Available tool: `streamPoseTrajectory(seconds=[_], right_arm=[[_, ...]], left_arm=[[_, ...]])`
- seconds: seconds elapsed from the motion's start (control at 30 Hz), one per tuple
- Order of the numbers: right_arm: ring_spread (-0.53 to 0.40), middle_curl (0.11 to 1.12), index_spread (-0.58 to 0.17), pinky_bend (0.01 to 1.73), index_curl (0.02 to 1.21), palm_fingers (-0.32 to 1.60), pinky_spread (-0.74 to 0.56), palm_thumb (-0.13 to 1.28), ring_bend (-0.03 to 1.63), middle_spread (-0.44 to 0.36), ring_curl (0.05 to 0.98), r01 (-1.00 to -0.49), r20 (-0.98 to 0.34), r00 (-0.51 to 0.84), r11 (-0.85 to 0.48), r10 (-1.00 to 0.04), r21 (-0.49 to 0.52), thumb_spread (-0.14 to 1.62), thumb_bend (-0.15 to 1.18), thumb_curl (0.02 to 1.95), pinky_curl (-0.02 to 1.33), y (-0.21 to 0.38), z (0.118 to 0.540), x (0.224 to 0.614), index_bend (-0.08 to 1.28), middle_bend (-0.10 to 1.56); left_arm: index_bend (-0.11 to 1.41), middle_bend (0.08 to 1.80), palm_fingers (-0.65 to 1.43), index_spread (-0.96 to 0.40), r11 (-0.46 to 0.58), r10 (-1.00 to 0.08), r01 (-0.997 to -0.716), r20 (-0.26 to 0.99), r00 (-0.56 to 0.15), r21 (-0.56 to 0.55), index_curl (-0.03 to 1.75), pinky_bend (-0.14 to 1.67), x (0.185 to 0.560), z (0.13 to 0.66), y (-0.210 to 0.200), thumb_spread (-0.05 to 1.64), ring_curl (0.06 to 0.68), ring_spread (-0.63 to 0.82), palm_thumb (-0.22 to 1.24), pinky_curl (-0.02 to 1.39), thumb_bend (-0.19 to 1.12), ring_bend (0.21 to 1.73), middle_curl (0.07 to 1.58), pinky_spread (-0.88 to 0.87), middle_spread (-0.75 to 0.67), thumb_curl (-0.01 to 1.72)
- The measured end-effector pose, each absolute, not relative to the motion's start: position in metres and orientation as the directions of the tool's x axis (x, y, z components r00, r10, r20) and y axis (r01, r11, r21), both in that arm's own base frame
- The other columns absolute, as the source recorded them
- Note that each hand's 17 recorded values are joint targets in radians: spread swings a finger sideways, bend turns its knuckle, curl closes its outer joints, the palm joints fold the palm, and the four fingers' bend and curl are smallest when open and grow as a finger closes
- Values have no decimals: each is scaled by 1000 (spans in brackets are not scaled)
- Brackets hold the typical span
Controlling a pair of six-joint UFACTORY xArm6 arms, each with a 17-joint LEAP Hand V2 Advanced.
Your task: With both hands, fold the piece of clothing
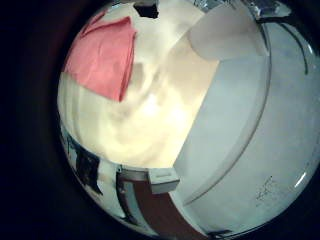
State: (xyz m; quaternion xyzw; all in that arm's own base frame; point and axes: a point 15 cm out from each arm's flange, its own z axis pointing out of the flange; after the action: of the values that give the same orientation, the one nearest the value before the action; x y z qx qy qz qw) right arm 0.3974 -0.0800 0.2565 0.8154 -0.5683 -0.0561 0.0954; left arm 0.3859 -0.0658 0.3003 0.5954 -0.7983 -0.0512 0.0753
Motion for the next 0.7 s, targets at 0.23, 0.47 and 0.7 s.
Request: streamPoseTrajectory(seconds=[0.23, 0.47, 0.7], right_arm=[[131, 362, -345, 320, 381, 74, 297, 454, 354, -64, 272, -900, 24, 377, -360, -926, 244, 1068, -29, 254, 414, -83, 186, 397, 171, 246], [118, 349, -303, 287, 354, 127, 292, 428, 326, -18, 262, -881, 15, 381, -359, -924, 309, 1000, -31, 267, 381, -84, 151, 405, 173, 210], [82, 350, -262, 243, 336, 215, 274, 442, 329, 6, 258, -870, 66, 381, -334, -922, 362, 974, -25, 280, 352, -94, 134, 412, 177, 220]], left_arm=[[138, 177, -69, 204, 297, -955, -936, 72, -288, 190, 233, 406, 357, 293, -77, 1194, 229, 584, 472, 304, -17, 465, 255, 539, 447, 321], [138, 180, -60, 204, 290, -957, -938, 72, -281, 188, 223, 396, 355, 296, -75, 1190, 227, 585, 480, 307, -16, 456, 255, 532, 438, 314], [140, 181, -55, 204, 287, -958, -938, 69, -279, 196, 219, 389, 352, 295, -74, 1186, 229, 591, 488, 311, -16, 457, 257, 527, 430, 314]])
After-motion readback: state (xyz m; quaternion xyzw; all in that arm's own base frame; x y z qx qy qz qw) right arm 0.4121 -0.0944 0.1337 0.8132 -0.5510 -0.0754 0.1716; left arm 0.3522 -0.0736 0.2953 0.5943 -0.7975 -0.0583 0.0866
